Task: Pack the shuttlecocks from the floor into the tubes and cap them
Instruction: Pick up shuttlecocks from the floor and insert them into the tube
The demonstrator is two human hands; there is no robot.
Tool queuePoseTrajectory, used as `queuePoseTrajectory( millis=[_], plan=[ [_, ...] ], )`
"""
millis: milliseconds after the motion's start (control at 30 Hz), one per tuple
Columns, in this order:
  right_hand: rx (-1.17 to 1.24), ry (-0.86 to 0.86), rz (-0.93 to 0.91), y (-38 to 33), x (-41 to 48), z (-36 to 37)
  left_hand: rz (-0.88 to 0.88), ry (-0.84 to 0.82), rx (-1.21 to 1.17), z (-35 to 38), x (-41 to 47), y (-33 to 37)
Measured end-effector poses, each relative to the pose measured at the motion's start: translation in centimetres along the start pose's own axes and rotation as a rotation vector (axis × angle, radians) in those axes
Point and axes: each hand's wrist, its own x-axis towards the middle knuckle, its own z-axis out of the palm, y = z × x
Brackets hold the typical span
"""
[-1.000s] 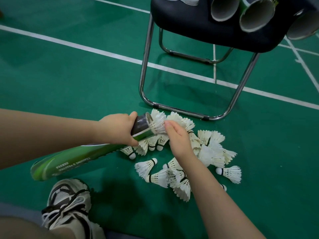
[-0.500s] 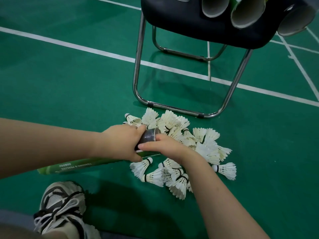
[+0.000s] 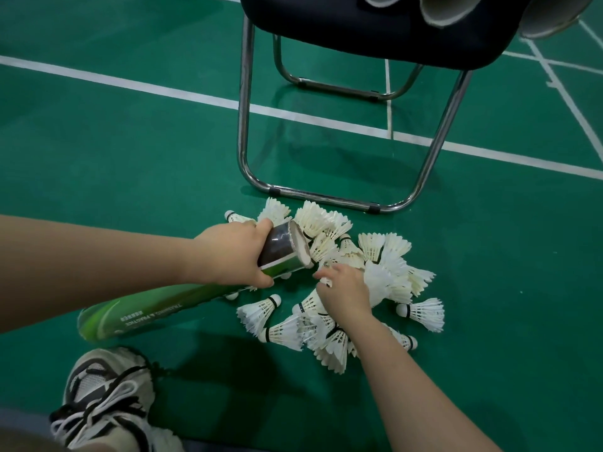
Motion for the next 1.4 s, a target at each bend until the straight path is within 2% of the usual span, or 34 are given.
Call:
queuePoseTrajectory(
  millis=[67, 167, 333, 400, 467, 600, 700, 833, 933, 1000, 1167, 1400],
  plan=[
    [-0.145, -0.119, -0.030, -0.1, 0.0, 1.1, -0.006, -0.004, 0.005, 0.2, 0.1, 0.0],
    [-0.235, -0.224, -0.044, -0.3, 0.4, 1.9, -0.009, -0.015, 0.006, 0.4, 0.4, 0.0],
    [-0.252, -0.235, -0.015, 0.2, 1.1, 2.2, -0.004, -0.018, 0.004, 0.4, 0.6, 0.1],
    [-0.180, -0.124, -0.019, 0.4, 1.2, 2.1, -0.007, -0.015, 0.001, 0.4, 0.6, 0.0],
    [-0.059, 0.086, -0.026, 0.4, 1.1, 1.5, -0.006, -0.016, -0.002, 0.4, 0.6, -0.1],
    [0.419, 0.401, 0.067, -0.2, 0.3, -0.5, -0.009, -0.011, -0.004, 0.2, 0.7, -0.3],
    [0.743, 0.559, 0.147, -0.9, 0.0, -1.7, -0.021, -0.002, 0.002, 0.1, 0.8, -0.5],
    [0.936, 0.677, 0.062, -2.2, -0.4, -3.3, -0.021, 0.005, 0.013, 0.0, 0.8, -0.6],
    [1.231, 0.645, 0.073, -3.2, -0.6, -4.8, -0.009, 0.010, 0.019, 0.1, 0.8, -0.7],
    [1.332, 0.602, 0.052, -3.6, -0.6, -5.7, -0.010, 0.014, 0.026, 0.2, 0.9, -0.7],
    [1.278, 0.324, -0.108, -4.5, -1.0, -6.1, -0.005, 0.033, 0.010, 0.2, 1.2, -0.5],
    [1.084, 0.041, -0.177, -5.0, -1.9, -6.3, -0.035, 0.015, -0.027, -0.1, 1.7, -0.2]
  ],
)
